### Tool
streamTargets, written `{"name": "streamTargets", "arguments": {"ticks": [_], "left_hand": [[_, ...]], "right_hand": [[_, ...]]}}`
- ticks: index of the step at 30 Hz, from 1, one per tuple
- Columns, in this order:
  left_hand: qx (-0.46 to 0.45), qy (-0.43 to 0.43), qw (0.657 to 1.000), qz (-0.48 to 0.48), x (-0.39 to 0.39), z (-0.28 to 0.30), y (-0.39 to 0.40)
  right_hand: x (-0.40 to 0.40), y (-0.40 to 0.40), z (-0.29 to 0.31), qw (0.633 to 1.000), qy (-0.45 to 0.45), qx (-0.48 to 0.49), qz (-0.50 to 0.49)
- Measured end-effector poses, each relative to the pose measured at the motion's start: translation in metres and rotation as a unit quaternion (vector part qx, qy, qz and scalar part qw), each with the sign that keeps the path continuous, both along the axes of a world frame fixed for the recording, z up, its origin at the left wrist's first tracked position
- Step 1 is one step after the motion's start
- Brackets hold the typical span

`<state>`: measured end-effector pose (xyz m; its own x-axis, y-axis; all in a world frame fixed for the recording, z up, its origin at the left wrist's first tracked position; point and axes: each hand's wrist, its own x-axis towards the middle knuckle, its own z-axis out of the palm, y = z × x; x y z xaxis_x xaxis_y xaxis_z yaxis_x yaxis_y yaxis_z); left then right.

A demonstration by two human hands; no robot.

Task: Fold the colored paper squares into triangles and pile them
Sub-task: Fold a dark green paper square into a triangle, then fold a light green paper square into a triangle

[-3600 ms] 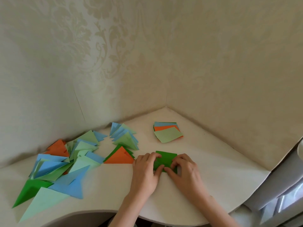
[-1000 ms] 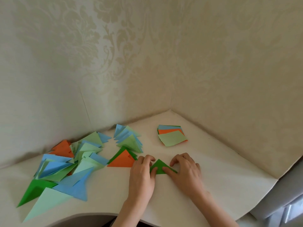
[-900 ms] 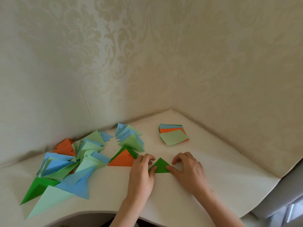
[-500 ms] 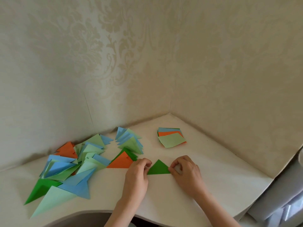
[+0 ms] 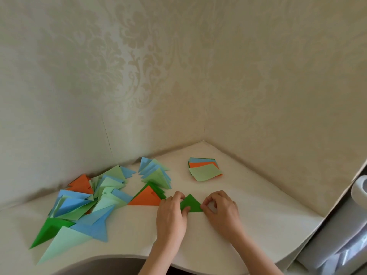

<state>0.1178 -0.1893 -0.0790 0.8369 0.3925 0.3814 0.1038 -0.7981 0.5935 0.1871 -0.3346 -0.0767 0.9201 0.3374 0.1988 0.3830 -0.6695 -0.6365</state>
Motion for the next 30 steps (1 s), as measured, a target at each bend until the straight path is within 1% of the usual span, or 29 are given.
{"name": "streamTargets", "arguments": {"ticks": [2, 5, 7, 9, 12, 14, 16, 18, 22, 25, 27, 30], "left_hand": [[0.005, -0.026, 0.999, -0.023, -0.003, -0.001, 0.002], [-0.026, -0.066, 0.997, -0.019, -0.012, 0.001, 0.013], [-0.045, -0.093, 0.995, -0.004, -0.024, 0.006, 0.027], [-0.051, -0.106, 0.993, 0.011, -0.04, 0.008, 0.045], [-0.044, -0.085, 0.995, 0.029, -0.058, 0.007, 0.069], [-0.024, -0.059, 0.997, 0.041, -0.061, 0.001, 0.08], [-0.028, -0.048, 0.997, 0.05, -0.059, -0.004, 0.089], [-0.022, -0.045, 0.997, 0.064, -0.055, -0.007, 0.094], [0.044, -0.03, 0.994, 0.098, -0.043, -0.007, 0.096], [0.049, -0.035, 0.994, 0.092, -0.031, -0.009, 0.1], [0.048, -0.038, 0.994, 0.09, -0.025, -0.01, 0.102], [0.053, -0.042, 0.993, 0.099, -0.019, -0.009, 0.104]], "right_hand": [[0.001, 0.0, 0.0, 1.0, 0.002, 0.011, -0.005], [0.007, 0.004, 0.007, 0.999, -0.006, 0.022, -0.023], [0.015, 0.006, 0.011, 0.997, -0.053, 0.026, -0.04], [0.025, 0.009, 0.013, 0.995, -0.09, 0.0, -0.045], [0.04, 0.016, 0.014, 0.989, -0.125, -0.061, -0.049], [0.049, 0.022, 0.014, 0.985, -0.135, -0.098, -0.052], [0.055, 0.028, 0.011, 0.981, -0.144, -0.123, -0.048], [0.06, 0.034, 0.006, 0.979, -0.162, -0.118, -0.045], [0.067, 0.039, -0.003, 0.967, -0.22, -0.118, -0.055], [0.07, 0.04, -0.005, 0.963, -0.243, -0.107, -0.055], [0.071, 0.041, -0.003, 0.967, -0.236, -0.085, -0.051], [0.072, 0.04, 0.001, 0.978, -0.2, -0.049, -0.042]]}}
